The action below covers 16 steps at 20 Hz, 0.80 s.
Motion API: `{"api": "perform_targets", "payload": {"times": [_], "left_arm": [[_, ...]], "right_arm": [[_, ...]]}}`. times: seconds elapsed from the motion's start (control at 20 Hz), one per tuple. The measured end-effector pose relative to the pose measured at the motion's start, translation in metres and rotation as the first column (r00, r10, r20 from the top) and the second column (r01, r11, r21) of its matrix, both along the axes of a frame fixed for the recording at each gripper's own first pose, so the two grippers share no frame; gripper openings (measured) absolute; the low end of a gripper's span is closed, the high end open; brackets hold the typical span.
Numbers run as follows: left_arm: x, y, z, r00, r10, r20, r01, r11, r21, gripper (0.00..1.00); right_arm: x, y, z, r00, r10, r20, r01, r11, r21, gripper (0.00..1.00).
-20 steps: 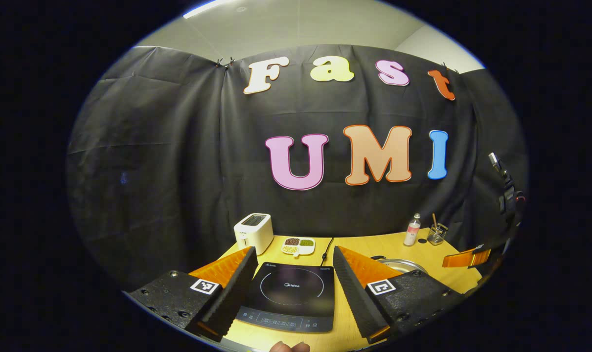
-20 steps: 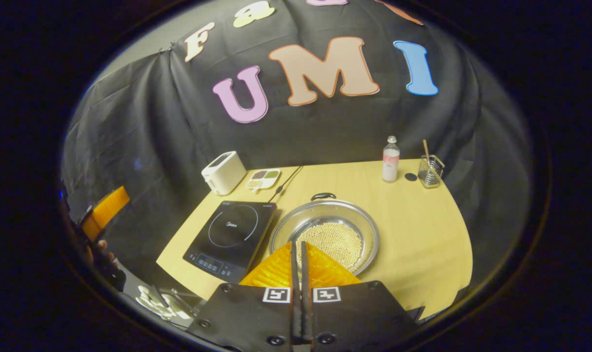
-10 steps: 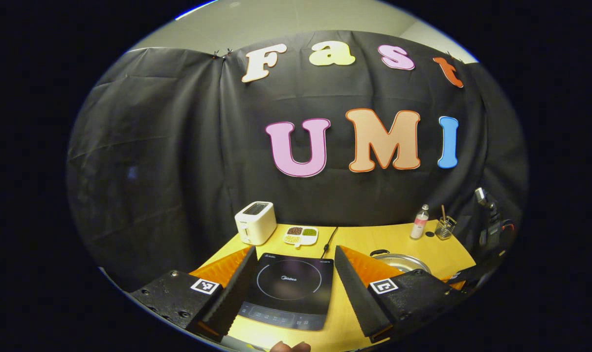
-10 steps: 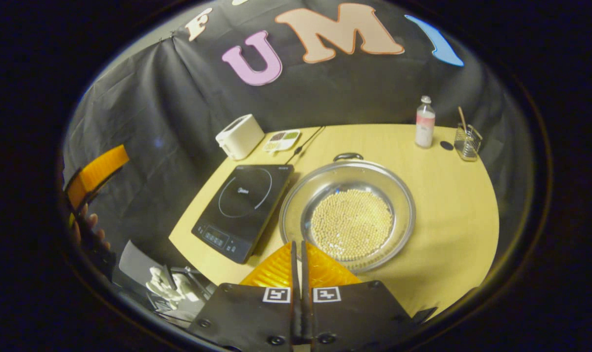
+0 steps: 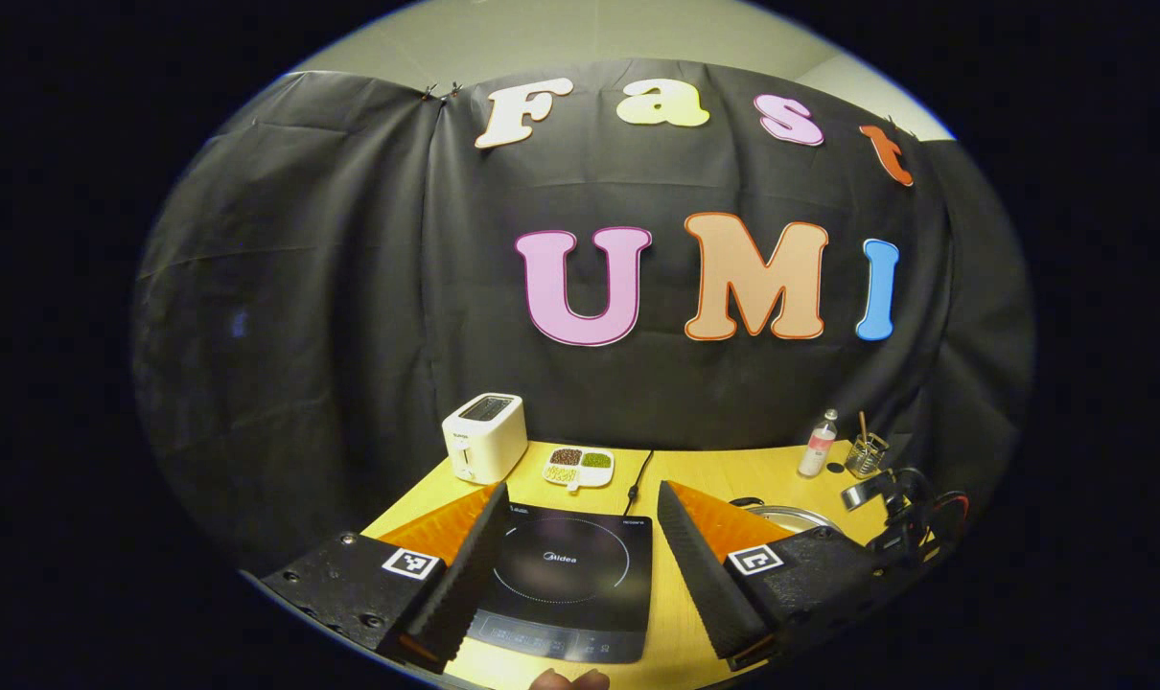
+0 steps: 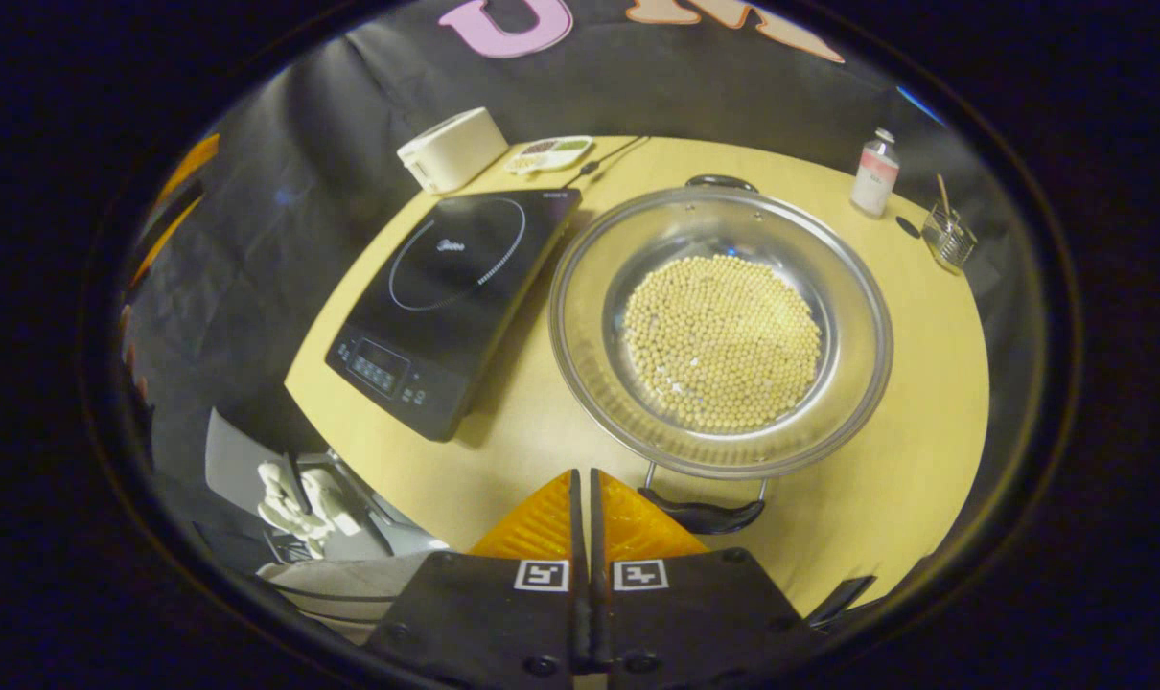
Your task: First push the handle of the pot to place it horizontally, then grasp the pot with both hands and set it on the induction cooktop.
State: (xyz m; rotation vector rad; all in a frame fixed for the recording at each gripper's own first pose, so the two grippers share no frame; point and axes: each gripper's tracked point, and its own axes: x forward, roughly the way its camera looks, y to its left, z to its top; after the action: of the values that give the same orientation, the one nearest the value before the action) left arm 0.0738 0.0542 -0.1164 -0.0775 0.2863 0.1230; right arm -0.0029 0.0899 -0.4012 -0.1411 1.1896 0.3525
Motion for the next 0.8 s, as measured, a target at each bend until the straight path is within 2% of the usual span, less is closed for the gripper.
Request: {"api": "perform_targets", "payload": {"times": [0.05,0.2,0.3,0.55,0.6,0.7,0.8], "left_arm": [[0.002,0.005,0.001,1.000,-0.005,0.005,0.005,1.000,-0.003,0.94],[0.005,0.015,-0.001,1.000,-0.016,0.010,0.016,1.000,-0.016,0.94],[0.007,0.020,0.001,1.000,-0.018,0.023,0.019,0.999,-0.030,0.95],[0.006,0.025,-0.008,0.999,-0.035,0.013,0.036,0.998,-0.048,0.95],[0.005,0.028,-0.007,0.999,-0.033,0.015,0.033,0.998,-0.047,0.95],[0.006,0.030,-0.007,0.999,-0.036,0.016,0.036,0.998,-0.049,0.96],[0.006,0.029,-0.008,0.999,-0.045,0.016,0.045,0.998,-0.044,0.95]], "right_arm": [[-0.002,0.001,-0.007,1.000,-0.008,-0.013,0.007,1.000,-0.011,0.00],[-0.001,-0.005,-0.024,0.999,-0.029,-0.033,0.027,0.998,-0.063,0.03],[-0.001,-0.009,-0.032,0.998,-0.043,-0.045,0.039,0.995,-0.087,0.00],[0.000,-0.018,-0.035,0.997,-0.067,-0.046,0.060,0.990,-0.131,0.03],[0.000,-0.021,-0.034,0.997,-0.067,-0.044,0.060,0.988,-0.142,0.00],[0.001,-0.026,-0.035,0.996,-0.075,-0.038,0.068,0.985,-0.159,0.03],[0.002,-0.031,-0.034,0.995,-0.093,-0.038,0.086,0.983,-0.162,0.00]]}}
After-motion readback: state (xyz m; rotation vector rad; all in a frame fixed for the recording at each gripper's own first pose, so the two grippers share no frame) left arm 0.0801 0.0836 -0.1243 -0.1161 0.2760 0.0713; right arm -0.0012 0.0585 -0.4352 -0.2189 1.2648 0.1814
